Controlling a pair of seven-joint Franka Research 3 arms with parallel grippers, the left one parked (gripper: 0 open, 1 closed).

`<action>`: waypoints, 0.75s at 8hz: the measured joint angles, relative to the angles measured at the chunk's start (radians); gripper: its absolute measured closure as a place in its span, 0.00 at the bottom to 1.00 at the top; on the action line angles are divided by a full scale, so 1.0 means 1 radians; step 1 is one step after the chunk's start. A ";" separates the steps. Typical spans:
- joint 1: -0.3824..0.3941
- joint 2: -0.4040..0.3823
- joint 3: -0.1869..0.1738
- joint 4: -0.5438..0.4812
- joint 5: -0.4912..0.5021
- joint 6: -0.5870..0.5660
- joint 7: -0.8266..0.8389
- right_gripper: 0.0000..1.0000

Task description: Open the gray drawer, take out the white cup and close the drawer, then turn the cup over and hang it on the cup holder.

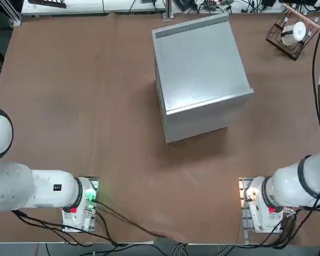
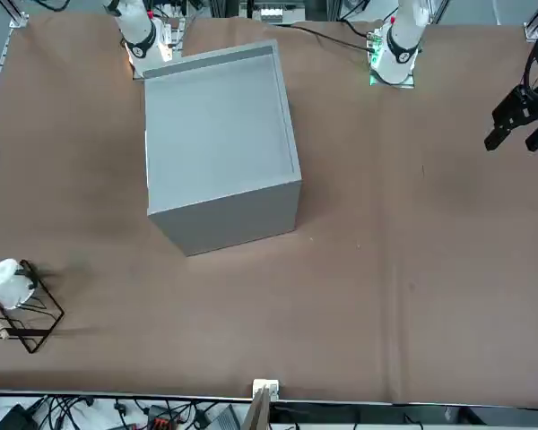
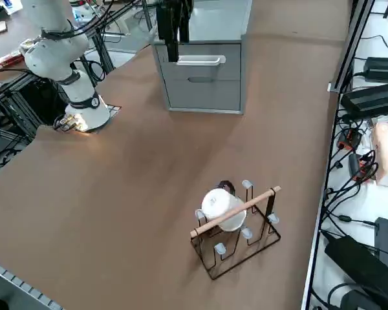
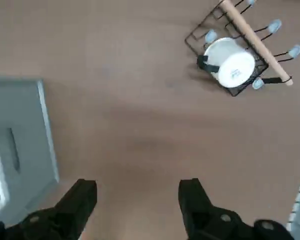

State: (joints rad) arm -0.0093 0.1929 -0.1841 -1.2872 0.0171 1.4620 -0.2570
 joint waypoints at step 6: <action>0.078 -0.278 0.082 -0.347 0.000 0.060 0.139 0.00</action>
State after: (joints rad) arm 0.0686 -0.0849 -0.1023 -1.6345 0.0172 1.5223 -0.1183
